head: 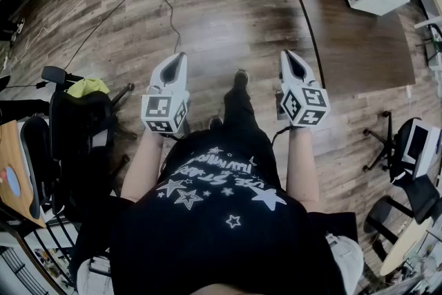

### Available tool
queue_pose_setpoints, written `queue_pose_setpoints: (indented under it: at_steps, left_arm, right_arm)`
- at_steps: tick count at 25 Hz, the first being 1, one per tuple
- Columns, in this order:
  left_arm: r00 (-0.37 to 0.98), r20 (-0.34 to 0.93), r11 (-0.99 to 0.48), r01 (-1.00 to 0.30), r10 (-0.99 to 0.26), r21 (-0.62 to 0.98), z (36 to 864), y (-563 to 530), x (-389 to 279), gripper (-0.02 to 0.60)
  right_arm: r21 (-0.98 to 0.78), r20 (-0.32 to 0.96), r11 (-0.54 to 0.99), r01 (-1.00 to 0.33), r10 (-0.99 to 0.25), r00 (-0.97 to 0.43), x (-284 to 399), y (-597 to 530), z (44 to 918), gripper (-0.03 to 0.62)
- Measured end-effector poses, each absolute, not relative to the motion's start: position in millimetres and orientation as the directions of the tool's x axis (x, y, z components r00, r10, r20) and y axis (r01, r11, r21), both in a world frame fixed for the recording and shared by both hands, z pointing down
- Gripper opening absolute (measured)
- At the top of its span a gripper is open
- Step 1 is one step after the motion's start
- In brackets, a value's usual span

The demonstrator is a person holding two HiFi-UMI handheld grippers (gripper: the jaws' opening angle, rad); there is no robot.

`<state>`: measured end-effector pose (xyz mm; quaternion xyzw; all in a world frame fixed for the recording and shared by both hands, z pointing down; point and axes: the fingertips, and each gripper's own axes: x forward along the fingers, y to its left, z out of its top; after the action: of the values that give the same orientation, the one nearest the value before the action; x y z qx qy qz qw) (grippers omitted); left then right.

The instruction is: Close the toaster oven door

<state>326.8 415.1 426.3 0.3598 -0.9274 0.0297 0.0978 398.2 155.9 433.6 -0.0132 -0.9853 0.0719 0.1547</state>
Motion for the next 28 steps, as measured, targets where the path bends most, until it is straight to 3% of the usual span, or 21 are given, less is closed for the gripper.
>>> queue_pose_setpoints:
  at_steps: [15, 22, 28]
  left_arm:
    - [-0.712, 0.221, 0.734, -0.679, -0.666, 0.022, 433.4, 400.3, 319.2, 0.009]
    - [-0.739, 0.221, 0.761, -0.648, -0.636, 0.023, 430.2, 404.6, 279.4, 0.009]
    - [-0.749, 0.229, 0.772, -0.635, -0.622, 0.022, 432.2, 387.8, 227.3, 0.009]
  right_arm:
    - [-0.167, 0.316, 0.986, -0.016, 0.038, -0.948, 385.5, 143.9, 444.4, 0.005]
    - [-0.187, 0.232, 0.982, -0.036, 0.008, -0.973, 346.6, 125.2, 426.3, 0.005]
    - [-0.226, 0.215, 0.972, -0.058, -0.009, -0.977, 290.9, 92.9, 423.4, 0.148]
